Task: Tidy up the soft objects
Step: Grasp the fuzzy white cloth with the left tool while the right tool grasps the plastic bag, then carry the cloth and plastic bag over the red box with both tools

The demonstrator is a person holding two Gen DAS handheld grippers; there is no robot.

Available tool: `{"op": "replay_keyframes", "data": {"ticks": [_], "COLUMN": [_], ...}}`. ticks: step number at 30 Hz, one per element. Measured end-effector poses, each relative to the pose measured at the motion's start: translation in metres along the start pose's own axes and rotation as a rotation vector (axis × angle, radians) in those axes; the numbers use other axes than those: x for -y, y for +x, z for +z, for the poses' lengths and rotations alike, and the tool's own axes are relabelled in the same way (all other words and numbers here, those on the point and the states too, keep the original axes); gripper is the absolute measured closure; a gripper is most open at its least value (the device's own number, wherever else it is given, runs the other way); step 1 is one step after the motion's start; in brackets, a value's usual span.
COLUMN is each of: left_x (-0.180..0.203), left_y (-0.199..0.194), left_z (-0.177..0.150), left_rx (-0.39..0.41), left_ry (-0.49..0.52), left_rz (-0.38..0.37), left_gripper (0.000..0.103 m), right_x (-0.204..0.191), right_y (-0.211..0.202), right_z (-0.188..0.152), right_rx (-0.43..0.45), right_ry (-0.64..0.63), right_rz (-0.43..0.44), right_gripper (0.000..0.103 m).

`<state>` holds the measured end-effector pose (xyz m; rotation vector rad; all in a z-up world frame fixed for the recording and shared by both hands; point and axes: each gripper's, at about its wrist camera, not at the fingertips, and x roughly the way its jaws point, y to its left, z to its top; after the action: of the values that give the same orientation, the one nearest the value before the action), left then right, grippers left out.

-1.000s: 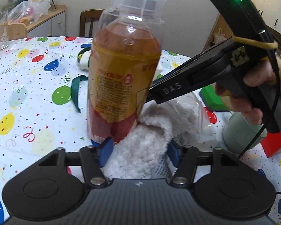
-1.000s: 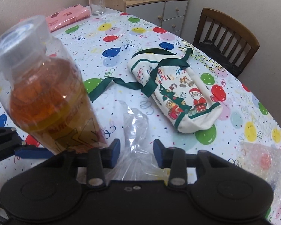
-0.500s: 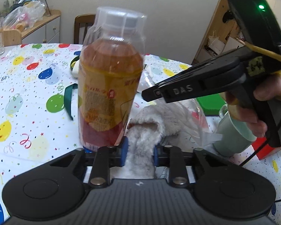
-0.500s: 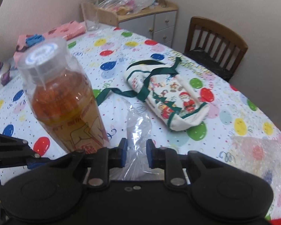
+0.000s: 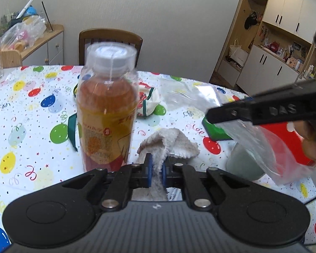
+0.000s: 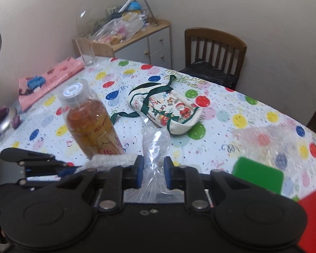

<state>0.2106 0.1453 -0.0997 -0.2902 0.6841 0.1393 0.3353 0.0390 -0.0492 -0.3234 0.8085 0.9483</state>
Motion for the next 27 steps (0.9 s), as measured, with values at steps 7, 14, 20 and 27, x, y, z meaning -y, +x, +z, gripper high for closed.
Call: {"op": "replay_keyframes", "data": {"ticks": [7, 14, 20, 27], "left_x": [0.020, 0.052, 0.088, 0.145], "left_y": [-0.020, -0.052, -0.079, -0.097], "left_z": [0.011, 0.031, 0.050, 0.070], "left_rx": [0.041, 0.099, 0.162, 0.216], "left_ry": [-0.001, -0.009, 0.024, 0.065], "left_rz": [-0.004, -0.024, -0.049, -0.096], "left_gripper": [0.095, 0.095, 0.095, 0.095], "right_x": [0.011, 0.025, 0.046, 0.081], "right_y": [-0.048, -0.098, -0.142, -0.187], "right_z": [-0.016, -0.034, -0.052, -0.077], "right_rx": [0.052, 0.118, 0.168, 0.213], "right_ry": [0.072, 0.161, 0.213, 0.251], "right_rz": [-0.003, -0.003, -0.020, -0.055], "right_gripper": [0.084, 0.084, 0.084, 0.084]}}
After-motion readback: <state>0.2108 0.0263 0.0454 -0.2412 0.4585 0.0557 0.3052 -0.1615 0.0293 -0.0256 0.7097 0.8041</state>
